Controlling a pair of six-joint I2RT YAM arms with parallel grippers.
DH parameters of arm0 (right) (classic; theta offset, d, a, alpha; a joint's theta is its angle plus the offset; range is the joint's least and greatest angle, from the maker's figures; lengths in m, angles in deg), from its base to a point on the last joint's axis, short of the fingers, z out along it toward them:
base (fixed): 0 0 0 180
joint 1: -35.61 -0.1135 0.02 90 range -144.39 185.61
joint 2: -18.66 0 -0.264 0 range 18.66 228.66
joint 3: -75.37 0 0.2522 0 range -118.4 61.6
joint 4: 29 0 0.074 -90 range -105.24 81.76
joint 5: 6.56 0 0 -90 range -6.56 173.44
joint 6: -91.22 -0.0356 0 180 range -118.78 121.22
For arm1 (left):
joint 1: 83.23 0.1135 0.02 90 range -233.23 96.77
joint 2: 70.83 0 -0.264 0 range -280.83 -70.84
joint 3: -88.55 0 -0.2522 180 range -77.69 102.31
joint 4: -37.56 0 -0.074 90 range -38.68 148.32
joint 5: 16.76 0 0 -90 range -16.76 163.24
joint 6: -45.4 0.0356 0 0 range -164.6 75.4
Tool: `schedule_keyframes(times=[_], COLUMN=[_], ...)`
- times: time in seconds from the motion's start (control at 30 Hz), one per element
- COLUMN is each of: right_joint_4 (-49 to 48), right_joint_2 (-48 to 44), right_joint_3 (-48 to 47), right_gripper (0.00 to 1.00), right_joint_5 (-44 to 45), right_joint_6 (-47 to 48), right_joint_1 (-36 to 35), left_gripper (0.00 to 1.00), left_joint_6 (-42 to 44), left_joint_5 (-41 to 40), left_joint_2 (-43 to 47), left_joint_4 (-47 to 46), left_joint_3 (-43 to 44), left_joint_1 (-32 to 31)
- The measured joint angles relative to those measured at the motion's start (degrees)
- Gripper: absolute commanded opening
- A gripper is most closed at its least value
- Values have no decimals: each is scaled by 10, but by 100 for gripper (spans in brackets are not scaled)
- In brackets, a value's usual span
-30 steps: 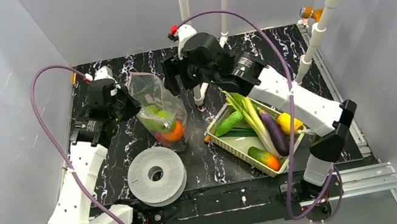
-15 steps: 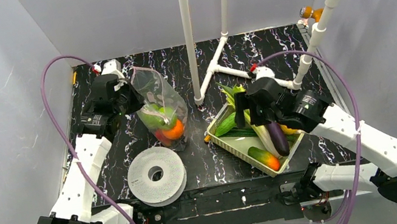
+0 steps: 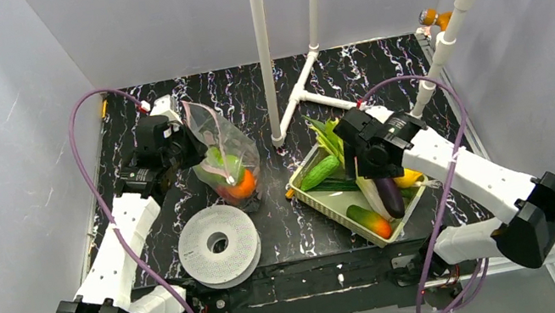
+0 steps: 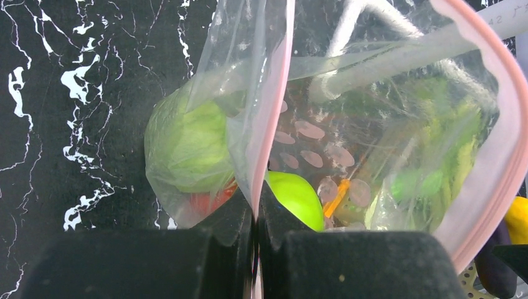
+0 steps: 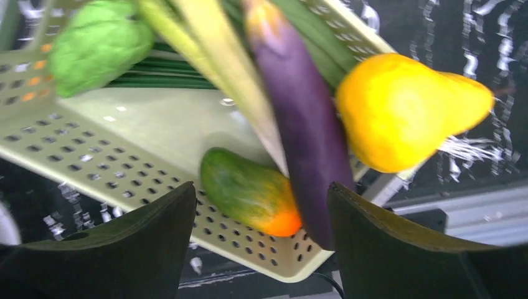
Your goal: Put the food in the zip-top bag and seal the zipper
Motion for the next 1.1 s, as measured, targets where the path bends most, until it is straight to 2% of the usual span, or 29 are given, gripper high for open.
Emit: schedule_keyframes(times=[0.17,0.27,0.43,0.67,0.83,1.1], right_joint_4=[-101,-157,-229,-357,-398,-424], right_joint_2=[-45,-40,40,58,79,102], right_joint_3=[23,28,28,110,129,136], right_gripper=[89,88,86,81,79,74], right_joint_5=[-53,-71,-74,-87,-88,-83], right_joint_6=[7,-9,-67,-181,-226,-249], right_joint_1=[-3,-3,-3,15,21,22], left_gripper=[0,0,0,0,0,0], left_joint_6=[3,3,3,4,5,5], left_joint_5=[1,1,1,1,1,3], left_joint_2=[0,-1,-4,-6,-6,-6], left_joint_4=[-4,-8,-13,-16,-17,-17], left_joint_3=[0,-1,-4,-4,-4,-4], left_joint_1=[0,0,0,0,0,0])
